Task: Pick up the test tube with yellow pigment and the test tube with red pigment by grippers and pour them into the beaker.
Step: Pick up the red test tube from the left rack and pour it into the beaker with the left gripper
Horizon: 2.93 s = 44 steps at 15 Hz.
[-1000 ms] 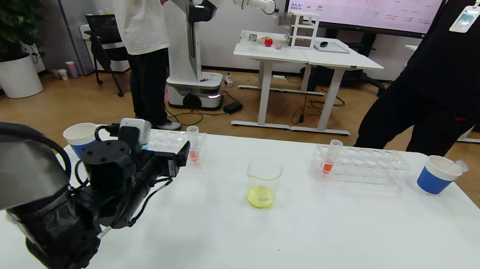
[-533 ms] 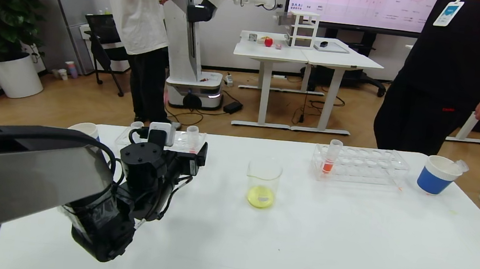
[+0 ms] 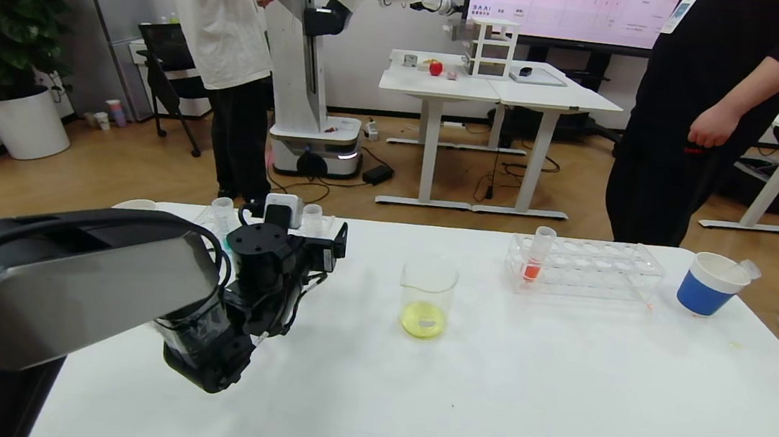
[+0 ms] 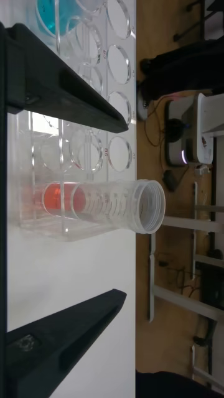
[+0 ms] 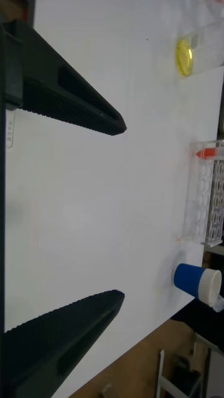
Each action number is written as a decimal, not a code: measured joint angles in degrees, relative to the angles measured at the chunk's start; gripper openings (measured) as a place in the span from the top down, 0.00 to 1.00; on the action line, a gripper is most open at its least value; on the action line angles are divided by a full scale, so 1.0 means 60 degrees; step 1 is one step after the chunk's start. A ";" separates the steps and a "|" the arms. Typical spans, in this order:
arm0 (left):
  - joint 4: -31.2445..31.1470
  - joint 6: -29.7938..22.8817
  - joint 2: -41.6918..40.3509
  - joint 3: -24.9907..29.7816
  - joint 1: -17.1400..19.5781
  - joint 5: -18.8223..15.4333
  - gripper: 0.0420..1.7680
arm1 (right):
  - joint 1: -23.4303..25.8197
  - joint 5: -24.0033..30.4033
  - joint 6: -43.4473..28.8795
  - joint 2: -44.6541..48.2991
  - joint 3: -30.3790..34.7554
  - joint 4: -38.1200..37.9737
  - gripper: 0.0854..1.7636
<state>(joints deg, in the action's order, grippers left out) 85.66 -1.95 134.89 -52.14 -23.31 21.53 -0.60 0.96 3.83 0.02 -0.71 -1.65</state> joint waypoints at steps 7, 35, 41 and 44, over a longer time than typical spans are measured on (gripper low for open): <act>-0.0004 0.0022 0.0291 -0.0319 0.0191 -0.0020 0.05 | 0.0000 0.0000 0.0000 0.0000 0.0000 -0.0004 0.02; -0.1566 0.1845 -0.2158 -0.1020 -0.0410 -0.3950 0.73 | 0.0004 -0.0004 0.0000 0.0000 0.0004 -0.0004 0.02; -0.0768 0.4405 -0.2117 -0.0254 -0.0924 -0.5805 0.73 | 0.0000 -0.0004 0.0000 0.0000 0.0004 0.0000 0.02; -0.0087 0.5327 -0.1883 -0.0199 -0.1040 -0.6459 0.73 | 0.0000 0.0000 0.0000 0.0000 0.0004 0.0000 0.02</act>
<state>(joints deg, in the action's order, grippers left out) 85.14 30.01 123.59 -53.33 -29.55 -17.23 -0.60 0.96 3.83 0.02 -0.68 -1.65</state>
